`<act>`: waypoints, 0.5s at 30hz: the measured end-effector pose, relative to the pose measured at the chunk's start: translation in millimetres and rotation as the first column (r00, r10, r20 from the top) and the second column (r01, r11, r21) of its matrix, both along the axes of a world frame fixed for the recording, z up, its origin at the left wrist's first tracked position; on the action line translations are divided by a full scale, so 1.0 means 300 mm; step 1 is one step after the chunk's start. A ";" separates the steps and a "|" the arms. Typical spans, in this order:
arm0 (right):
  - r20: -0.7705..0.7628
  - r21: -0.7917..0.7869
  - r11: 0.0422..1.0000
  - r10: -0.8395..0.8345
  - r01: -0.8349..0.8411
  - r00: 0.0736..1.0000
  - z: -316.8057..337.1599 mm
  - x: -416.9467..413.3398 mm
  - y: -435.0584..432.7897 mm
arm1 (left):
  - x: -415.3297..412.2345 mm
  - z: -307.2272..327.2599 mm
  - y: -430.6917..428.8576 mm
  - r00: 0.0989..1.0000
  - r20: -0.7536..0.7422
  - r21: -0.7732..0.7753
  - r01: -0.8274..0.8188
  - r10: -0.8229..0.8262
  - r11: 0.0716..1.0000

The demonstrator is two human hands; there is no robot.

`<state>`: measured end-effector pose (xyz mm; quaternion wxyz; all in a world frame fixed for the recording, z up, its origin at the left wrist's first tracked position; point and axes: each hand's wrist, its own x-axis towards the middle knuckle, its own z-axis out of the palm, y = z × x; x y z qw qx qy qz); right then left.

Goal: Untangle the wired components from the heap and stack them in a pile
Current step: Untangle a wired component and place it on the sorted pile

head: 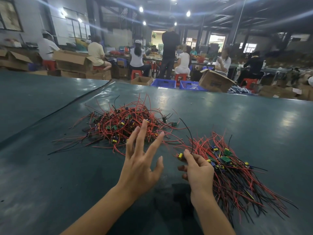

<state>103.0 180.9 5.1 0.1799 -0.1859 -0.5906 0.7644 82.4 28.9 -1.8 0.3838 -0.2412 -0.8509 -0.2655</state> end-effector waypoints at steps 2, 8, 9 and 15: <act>0.008 -0.036 0.999 0.007 -0.006 1.000 0.001 -0.002 0.003 | -0.001 -0.009 -0.001 0.994 0.104 0.062 0.031 -0.038 0.998; 0.016 -0.030 0.993 0.110 -0.110 0.994 -0.004 -0.008 -0.020 | 0.010 -0.016 0.029 0.911 0.269 0.618 0.085 -0.311 0.782; 0.018 -0.021 0.993 0.121 -0.120 0.993 -0.005 -0.008 -0.022 | 0.008 -0.018 0.030 0.919 0.243 0.638 0.090 -0.311 0.764; 0.007 0.016 0.984 0.175 -0.175 0.984 0.003 0.002 -0.020 | -0.016 -0.022 0.023 0.839 0.336 0.719 0.065 -0.429 0.692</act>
